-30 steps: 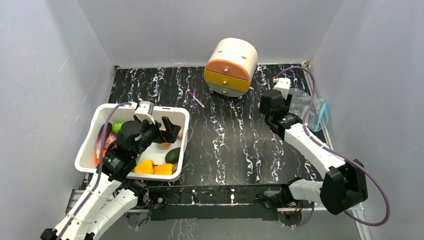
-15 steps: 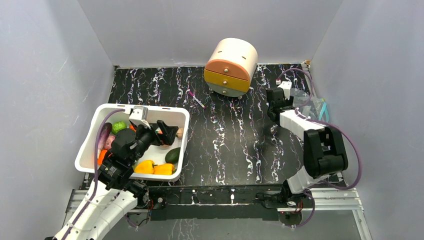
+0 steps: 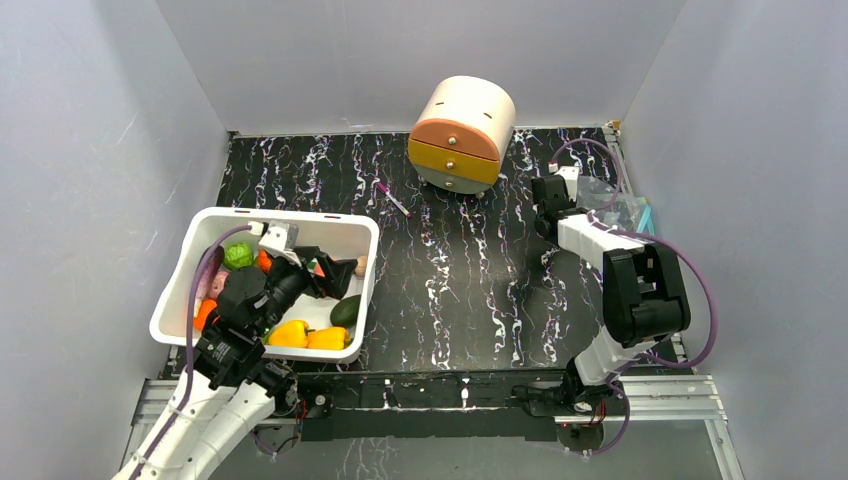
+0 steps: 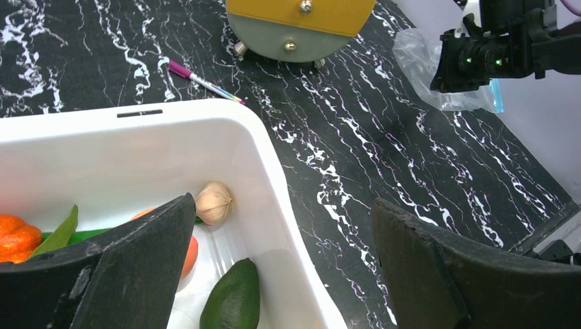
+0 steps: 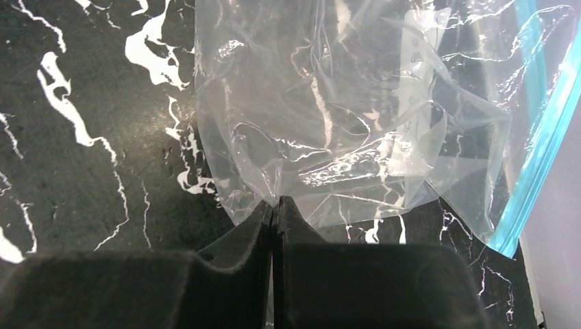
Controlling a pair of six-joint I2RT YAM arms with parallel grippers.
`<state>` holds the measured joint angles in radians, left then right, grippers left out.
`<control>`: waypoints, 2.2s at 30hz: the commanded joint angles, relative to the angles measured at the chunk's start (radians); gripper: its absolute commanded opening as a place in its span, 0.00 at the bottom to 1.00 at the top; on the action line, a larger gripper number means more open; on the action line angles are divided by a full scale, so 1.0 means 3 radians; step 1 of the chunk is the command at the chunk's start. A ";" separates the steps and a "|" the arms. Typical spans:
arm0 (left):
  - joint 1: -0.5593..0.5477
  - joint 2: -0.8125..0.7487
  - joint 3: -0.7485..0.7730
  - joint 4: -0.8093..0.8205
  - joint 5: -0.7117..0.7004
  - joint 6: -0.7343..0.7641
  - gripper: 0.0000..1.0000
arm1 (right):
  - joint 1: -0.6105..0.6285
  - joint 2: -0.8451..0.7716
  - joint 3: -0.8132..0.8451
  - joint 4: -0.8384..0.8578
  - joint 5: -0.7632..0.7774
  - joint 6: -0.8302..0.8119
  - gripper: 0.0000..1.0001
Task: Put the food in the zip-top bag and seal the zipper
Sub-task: Pick up the zipper food storage bag at the center of the board, then zip the zipper food storage bag.
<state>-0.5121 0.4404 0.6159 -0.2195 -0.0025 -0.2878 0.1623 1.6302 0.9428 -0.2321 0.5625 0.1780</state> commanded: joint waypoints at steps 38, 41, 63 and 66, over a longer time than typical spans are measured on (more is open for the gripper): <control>0.0010 0.0654 -0.0049 0.0919 0.1637 -0.0182 0.89 | 0.0174 -0.2966 0.0108 -0.0265 -0.3712 0.2631 0.00; 0.0011 0.0706 -0.0127 0.1107 0.1732 -0.0237 0.89 | 0.0172 -0.2985 0.0137 -0.0091 -0.3650 0.2894 0.00; -0.0661 0.1570 0.0114 0.2134 0.1520 0.0602 0.82 | 0.0175 -0.3013 0.0306 0.0569 -0.3230 0.3825 0.00; -0.0817 0.1707 0.0280 0.2053 0.1481 0.0757 0.82 | 0.0174 -0.3002 0.0300 0.0603 -0.3254 0.3857 0.00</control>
<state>-0.7063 0.9279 0.6121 0.3584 0.4854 -0.1730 0.2096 0.7307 0.9840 -0.1429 -0.4240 1.3018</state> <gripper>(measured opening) 0.822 0.007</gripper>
